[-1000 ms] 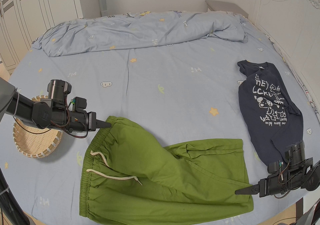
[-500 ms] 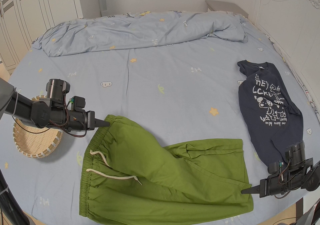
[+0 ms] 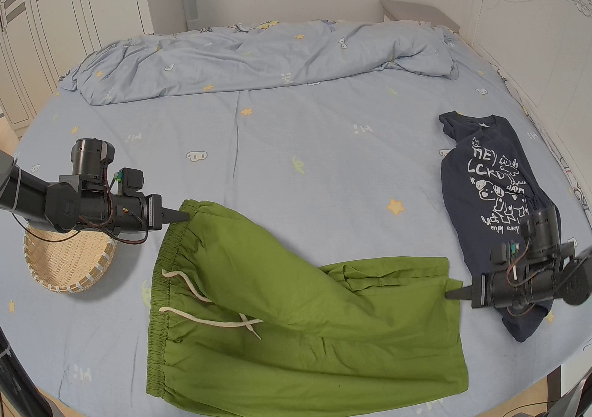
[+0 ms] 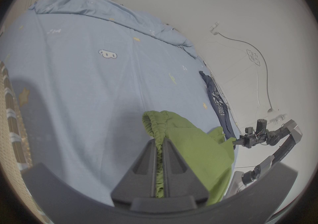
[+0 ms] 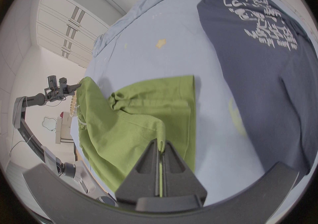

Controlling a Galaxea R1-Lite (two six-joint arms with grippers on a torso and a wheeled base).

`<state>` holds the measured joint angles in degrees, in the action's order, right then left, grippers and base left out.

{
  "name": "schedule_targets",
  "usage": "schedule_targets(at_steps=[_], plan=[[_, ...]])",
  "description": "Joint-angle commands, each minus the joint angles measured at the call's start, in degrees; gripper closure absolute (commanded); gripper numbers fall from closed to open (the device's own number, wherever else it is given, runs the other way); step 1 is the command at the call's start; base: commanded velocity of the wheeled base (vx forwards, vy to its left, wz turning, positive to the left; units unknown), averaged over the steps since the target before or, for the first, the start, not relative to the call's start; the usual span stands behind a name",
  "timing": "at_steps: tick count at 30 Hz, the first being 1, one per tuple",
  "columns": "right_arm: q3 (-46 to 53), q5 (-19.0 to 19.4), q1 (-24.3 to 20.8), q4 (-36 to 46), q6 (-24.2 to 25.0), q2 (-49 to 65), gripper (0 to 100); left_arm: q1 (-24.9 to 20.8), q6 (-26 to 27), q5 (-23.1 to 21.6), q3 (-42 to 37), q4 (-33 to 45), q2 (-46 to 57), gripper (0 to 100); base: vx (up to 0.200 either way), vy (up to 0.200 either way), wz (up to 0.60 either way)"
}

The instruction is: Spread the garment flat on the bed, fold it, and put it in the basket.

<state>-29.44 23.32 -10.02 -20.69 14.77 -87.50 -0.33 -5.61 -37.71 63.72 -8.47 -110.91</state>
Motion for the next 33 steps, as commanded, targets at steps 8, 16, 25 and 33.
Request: schedule_targets(at_steps=[8,16,25,33], plan=[[-26.5,-8.7,-0.1,13.0,-3.4,-5.1,100,2.4,0.9,3.3,0.2,-2.7,0.5,100,0.0,0.0,0.0],[-41.7,-21.1,-0.1,16.2,-9.1,-15.8,100,4.3,0.8,3.2,2.2,-2.7,-1.0,100,0.0,0.0,0.0],[-50.4,-21.4,-0.6,16.2,-9.3,-20.2,100,4.4,0.9,3.3,3.4,-3.1,-2.8,100,0.0,0.0,0.0],[-56.9,-21.4,-1.0,16.6,-10.5,-22.1,100,4.2,0.9,4.4,4.6,-6.5,-5.4,100,0.0,0.0,0.0]])
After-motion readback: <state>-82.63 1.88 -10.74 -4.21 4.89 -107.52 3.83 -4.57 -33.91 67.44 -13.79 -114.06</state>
